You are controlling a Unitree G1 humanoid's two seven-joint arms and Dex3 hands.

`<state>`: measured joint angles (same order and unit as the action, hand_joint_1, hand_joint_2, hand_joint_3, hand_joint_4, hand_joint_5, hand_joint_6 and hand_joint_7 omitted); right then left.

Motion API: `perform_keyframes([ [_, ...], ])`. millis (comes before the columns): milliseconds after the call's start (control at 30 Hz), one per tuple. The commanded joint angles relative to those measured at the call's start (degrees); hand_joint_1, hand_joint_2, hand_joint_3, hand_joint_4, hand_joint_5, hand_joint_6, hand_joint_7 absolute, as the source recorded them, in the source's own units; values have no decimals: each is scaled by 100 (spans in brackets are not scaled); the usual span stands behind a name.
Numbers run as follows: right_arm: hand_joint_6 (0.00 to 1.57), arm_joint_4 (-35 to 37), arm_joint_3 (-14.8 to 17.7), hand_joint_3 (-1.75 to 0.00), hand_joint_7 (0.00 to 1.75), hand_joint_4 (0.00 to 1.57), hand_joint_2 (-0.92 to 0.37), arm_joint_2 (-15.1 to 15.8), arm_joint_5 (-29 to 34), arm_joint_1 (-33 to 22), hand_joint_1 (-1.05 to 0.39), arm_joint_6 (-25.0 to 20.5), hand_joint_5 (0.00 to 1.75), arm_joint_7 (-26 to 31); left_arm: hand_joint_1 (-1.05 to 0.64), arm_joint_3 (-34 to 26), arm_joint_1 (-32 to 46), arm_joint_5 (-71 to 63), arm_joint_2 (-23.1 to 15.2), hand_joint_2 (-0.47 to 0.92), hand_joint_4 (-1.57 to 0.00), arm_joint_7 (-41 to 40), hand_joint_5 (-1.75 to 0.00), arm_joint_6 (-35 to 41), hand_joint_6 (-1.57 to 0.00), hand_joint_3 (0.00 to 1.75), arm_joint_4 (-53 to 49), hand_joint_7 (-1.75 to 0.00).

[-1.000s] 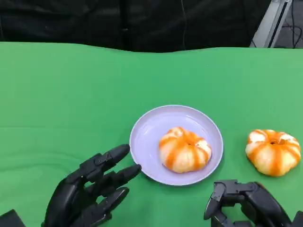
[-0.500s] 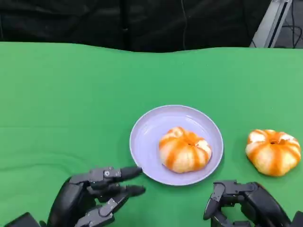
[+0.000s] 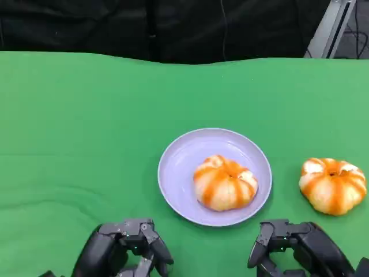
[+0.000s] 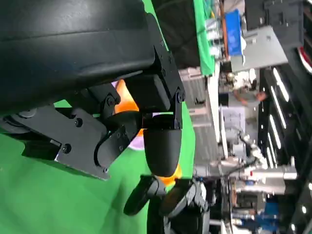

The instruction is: Grasp the bread from the table and place it into the plate.

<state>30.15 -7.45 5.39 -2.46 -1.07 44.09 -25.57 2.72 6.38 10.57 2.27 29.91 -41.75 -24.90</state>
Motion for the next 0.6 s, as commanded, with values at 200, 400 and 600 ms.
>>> perform_keyframes([
  [200, 85, -84, 39, -98, 117, 82, -60, 87, -88, -78, -12, 0, 147, -28, -13, 45, -18, -68, -50, 49, -88, -87, -163, -145, -91, 124, -50, -134],
  [400, 86, -128, 54, -100, 117, 82, -59, 90, -170, -125, -13, -37, 147, -65, -14, 65, -4, -51, -57, 48, -88, -87, -161, -153, -91, 124, -61, -132],
  [600, 86, -80, 79, -101, 117, 82, -58, 118, -133, -110, -12, 55, 147, -59, -12, 42, -28, -77, -57, 50, -89, -158, -159, -151, -92, 122, -28, -130],
])
